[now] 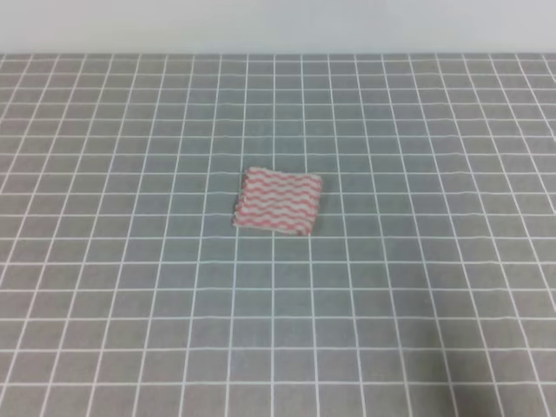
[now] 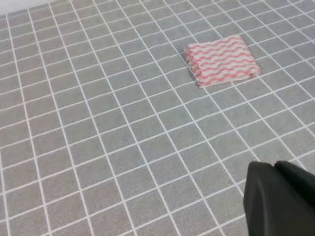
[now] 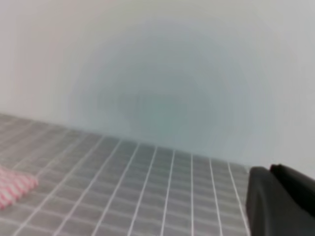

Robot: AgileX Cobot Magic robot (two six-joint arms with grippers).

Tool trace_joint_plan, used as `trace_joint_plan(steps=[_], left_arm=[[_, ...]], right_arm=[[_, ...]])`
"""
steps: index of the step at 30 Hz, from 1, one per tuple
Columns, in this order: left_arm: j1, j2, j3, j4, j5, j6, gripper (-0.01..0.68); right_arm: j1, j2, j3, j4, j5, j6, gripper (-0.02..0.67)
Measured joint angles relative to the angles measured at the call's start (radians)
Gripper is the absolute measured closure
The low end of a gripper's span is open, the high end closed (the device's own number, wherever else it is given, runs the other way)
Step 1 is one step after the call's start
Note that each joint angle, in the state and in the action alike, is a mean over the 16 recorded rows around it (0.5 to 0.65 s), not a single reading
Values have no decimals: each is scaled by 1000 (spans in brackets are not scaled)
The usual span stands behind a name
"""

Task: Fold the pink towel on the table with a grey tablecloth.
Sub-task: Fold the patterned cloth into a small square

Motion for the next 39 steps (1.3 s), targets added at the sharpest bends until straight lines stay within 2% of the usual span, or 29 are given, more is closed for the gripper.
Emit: trace_joint_plan(steps=[9,13,21,39], left_arm=[[0,3,0,1,-1,0,672],[0,2,0,1,0,0,673],[0,1,0,1,0,0,672],[0,0,0,0,2,0,673]], right_arm=[[-46,-33,68,-629,127,742,665],[-74,-60,85,-759,199,935,665],[-107,-100,103,-783,249,970,665],[-108,-107,103,-782,256,972,665]])
